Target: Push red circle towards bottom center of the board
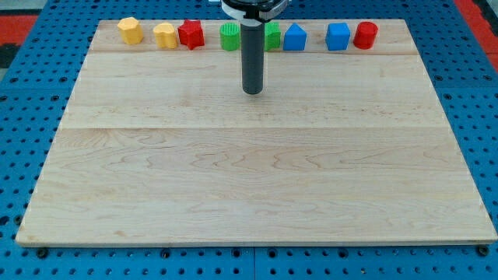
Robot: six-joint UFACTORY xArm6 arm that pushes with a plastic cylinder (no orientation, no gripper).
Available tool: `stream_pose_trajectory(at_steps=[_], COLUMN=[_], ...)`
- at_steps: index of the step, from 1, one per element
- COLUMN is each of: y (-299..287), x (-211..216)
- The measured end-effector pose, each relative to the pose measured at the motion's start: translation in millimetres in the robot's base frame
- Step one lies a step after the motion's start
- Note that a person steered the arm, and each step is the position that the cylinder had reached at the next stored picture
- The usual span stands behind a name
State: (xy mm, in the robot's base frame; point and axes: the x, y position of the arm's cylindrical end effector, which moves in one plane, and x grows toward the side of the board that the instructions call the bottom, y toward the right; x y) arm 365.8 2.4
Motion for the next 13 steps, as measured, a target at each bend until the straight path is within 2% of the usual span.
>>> stream_pose_trajectory(at_steps=[3, 4, 5, 6, 7, 8, 10, 12, 13], y=[0.9, 74.3, 152.1, 243.9, 302.4, 292.5, 166.4, 159.7, 177.5], x=[6.2, 6.2, -32.3, -44.7, -99.6, -125.4, -129.7, -142.3, -161.7])
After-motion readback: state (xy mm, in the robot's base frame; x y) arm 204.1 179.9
